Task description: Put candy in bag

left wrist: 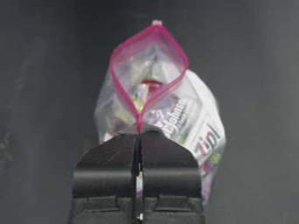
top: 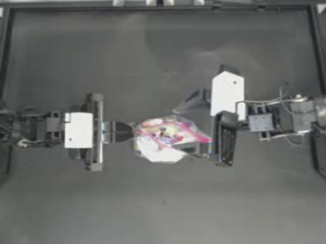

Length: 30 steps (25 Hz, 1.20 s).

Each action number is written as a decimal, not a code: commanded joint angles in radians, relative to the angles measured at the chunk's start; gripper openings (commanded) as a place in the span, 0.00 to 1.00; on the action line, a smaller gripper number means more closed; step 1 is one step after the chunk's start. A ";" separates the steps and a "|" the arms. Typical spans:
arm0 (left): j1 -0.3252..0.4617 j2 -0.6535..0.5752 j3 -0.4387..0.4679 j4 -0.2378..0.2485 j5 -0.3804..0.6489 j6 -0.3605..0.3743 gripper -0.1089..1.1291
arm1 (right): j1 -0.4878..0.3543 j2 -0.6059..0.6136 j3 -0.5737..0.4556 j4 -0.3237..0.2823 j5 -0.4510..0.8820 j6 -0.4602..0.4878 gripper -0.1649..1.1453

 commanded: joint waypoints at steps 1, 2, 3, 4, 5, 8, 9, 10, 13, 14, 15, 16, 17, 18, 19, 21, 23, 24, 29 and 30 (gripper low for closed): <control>0.000 -0.066 -0.011 -0.003 -0.008 0.002 0.12 | 0.002 -0.025 -0.002 0.000 -0.020 -0.002 0.90; -0.002 -0.074 -0.008 -0.003 -0.008 0.002 0.12 | 0.002 -0.025 0.000 -0.002 -0.021 -0.002 0.90; 0.000 -0.080 -0.005 -0.003 -0.008 0.002 0.12 | 0.002 -0.026 0.000 -0.002 -0.023 -0.003 0.90; 0.000 -0.086 0.000 -0.003 -0.008 0.002 0.12 | 0.002 -0.025 0.003 -0.002 -0.023 -0.003 0.90; -0.002 -0.092 0.003 -0.003 -0.008 0.002 0.12 | 0.002 -0.025 0.006 -0.002 -0.023 -0.003 0.90; 0.000 -0.110 0.018 -0.003 -0.008 0.002 0.12 | 0.002 -0.026 0.009 -0.002 -0.026 -0.003 0.90; 0.000 -0.115 0.021 -0.005 -0.008 0.002 0.12 | 0.002 -0.028 0.012 -0.002 -0.026 -0.003 0.90; 0.000 -0.121 0.026 -0.005 -0.011 0.002 0.12 | 0.002 -0.029 0.014 -0.002 -0.026 -0.003 0.90; -0.002 -0.132 0.043 -0.005 -0.025 0.002 0.12 | 0.002 -0.037 0.020 0.003 -0.026 -0.003 0.90; -0.002 -0.133 0.049 -0.005 -0.034 0.002 0.12 | 0.000 -0.041 0.023 0.005 -0.026 -0.003 0.90; 0.000 -0.133 0.055 -0.005 -0.044 0.002 0.12 | 0.002 -0.043 0.026 0.005 -0.026 -0.002 0.90; 0.000 -0.133 0.060 -0.005 -0.055 0.002 0.12 | 0.002 -0.046 0.029 0.006 -0.026 0.000 0.90; 0.000 -0.133 0.063 -0.006 -0.064 0.002 0.12 | 0.002 -0.049 0.031 0.008 -0.026 0.000 0.90; 0.000 -0.133 0.069 -0.006 -0.071 0.002 0.12 | 0.002 -0.051 0.034 0.009 -0.026 0.000 0.90; 0.000 -0.133 0.071 -0.006 -0.074 0.002 0.12 | 0.002 -0.054 0.035 0.012 -0.026 0.000 0.90; 0.000 -0.133 0.075 -0.008 -0.077 0.002 0.12 | 0.002 -0.057 0.037 0.014 -0.026 0.000 0.90; -0.002 -0.130 0.075 -0.006 -0.077 0.000 0.12 | 0.002 -0.058 0.037 0.014 -0.026 0.000 0.90; 0.000 -0.130 0.075 -0.006 -0.077 0.000 0.12 | 0.002 -0.058 0.037 0.014 -0.026 0.000 0.90; -0.002 -0.118 0.077 -0.008 -0.077 0.000 0.13 | 0.002 -0.058 0.038 0.014 -0.026 0.000 0.90; -0.002 -0.114 0.075 -0.006 -0.078 0.002 0.14 | 0.002 -0.058 0.040 0.014 -0.026 0.000 0.90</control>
